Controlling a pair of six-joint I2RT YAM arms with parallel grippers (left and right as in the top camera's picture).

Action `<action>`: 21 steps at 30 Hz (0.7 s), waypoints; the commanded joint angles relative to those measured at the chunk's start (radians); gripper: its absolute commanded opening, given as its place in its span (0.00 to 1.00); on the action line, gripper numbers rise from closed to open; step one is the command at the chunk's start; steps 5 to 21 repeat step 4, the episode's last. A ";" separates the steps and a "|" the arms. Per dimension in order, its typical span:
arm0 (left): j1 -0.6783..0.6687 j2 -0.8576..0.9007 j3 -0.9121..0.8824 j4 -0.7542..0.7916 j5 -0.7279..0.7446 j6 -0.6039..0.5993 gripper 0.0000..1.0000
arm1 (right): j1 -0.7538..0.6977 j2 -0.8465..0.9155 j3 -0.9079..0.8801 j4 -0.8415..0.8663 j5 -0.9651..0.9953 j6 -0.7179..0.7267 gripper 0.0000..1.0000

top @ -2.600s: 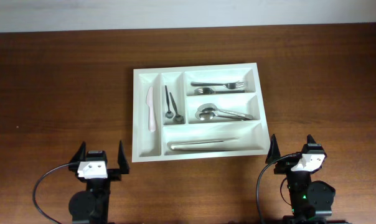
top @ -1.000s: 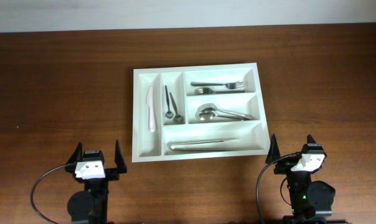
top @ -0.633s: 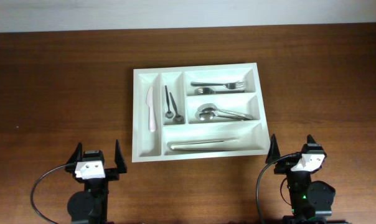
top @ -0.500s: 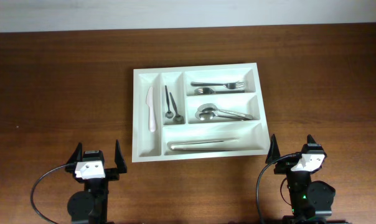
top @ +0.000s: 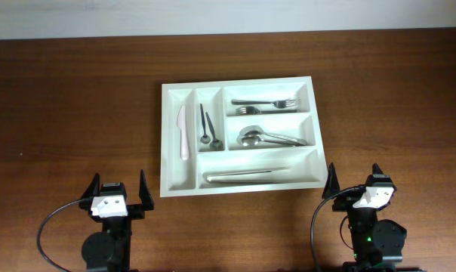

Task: Pack container

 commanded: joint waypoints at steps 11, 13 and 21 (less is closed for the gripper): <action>0.005 -0.010 -0.010 0.003 0.007 0.016 0.99 | 0.008 -0.007 -0.005 -0.005 -0.010 0.001 0.99; 0.005 -0.010 -0.010 0.003 0.007 0.016 0.99 | 0.008 -0.007 -0.005 -0.005 -0.010 0.001 0.99; 0.005 -0.010 -0.010 0.003 0.007 0.016 0.99 | 0.008 -0.007 -0.005 -0.005 -0.010 0.001 0.99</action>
